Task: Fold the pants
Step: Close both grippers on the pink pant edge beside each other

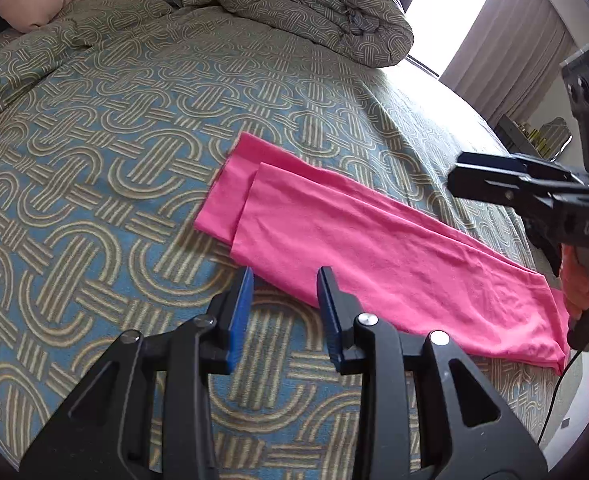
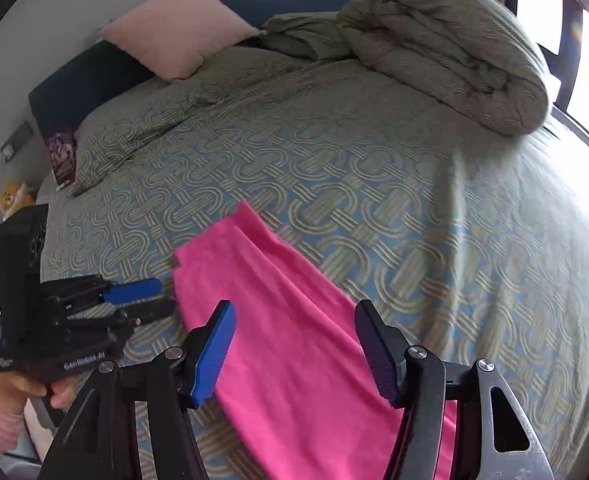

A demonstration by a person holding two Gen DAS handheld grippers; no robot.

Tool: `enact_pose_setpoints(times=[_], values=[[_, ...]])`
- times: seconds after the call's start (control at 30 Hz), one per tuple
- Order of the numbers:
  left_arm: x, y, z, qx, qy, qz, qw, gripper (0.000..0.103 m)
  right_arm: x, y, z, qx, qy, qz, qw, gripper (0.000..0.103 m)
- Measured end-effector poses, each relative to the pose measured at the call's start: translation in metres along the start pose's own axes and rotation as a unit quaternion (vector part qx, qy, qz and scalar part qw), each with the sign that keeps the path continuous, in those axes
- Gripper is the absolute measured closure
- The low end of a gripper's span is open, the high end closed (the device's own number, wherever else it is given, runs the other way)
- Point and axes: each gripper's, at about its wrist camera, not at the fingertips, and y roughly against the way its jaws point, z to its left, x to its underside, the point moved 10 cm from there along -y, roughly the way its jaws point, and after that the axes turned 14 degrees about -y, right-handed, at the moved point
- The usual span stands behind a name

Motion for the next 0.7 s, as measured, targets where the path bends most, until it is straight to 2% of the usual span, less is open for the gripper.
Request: enact_pose_setpoints(times=[0.1,0.27,0.37,0.53,0.57,0.6,0.63,0.67,0.7], values=[[0.004,0.0,0.014,0.018,0.025,-0.002,0.9995,0.068,-0.016,-0.034,0.031,-0.032,0.046,0.026,0.998,0.056],[0.007,-0.004,0.033,0.07,0.097,-0.005,0.9928,0.068,-0.024,-0.079,0.07,-0.066,0.11,0.059,0.99,0.056],[0.004,-0.009,0.027,0.089,0.1,-0.003,0.9909,0.068,-0.021,-0.104,0.079,-0.075,0.134,0.086,0.984,0.056],[-0.001,-0.025,0.014,0.077,0.076,0.015,0.994,0.068,-0.015,-0.134,0.07,-0.068,0.135,0.119,0.981,0.056],[-0.002,-0.026,0.012,0.075,0.071,0.015,0.9945,0.078,-0.012,-0.136,0.068,-0.076,0.13,0.126,0.981,0.056],[-0.002,-0.026,0.01,0.076,0.065,0.014,0.9949,0.097,-0.009,-0.139,0.066,-0.083,0.124,0.134,0.98,0.059],[-0.003,-0.026,0.008,0.084,0.064,0.015,0.9943,0.097,-0.007,-0.141,0.065,-0.086,0.122,0.139,0.979,0.067],[-0.004,-0.024,0.009,0.087,0.07,0.006,0.9938,0.097,-0.006,-0.141,0.064,-0.084,0.123,0.138,0.979,0.097],[-0.005,-0.02,0.008,0.091,0.073,-0.002,0.9932,0.097,-0.006,-0.14,0.064,-0.088,0.118,0.143,0.979,0.099]])
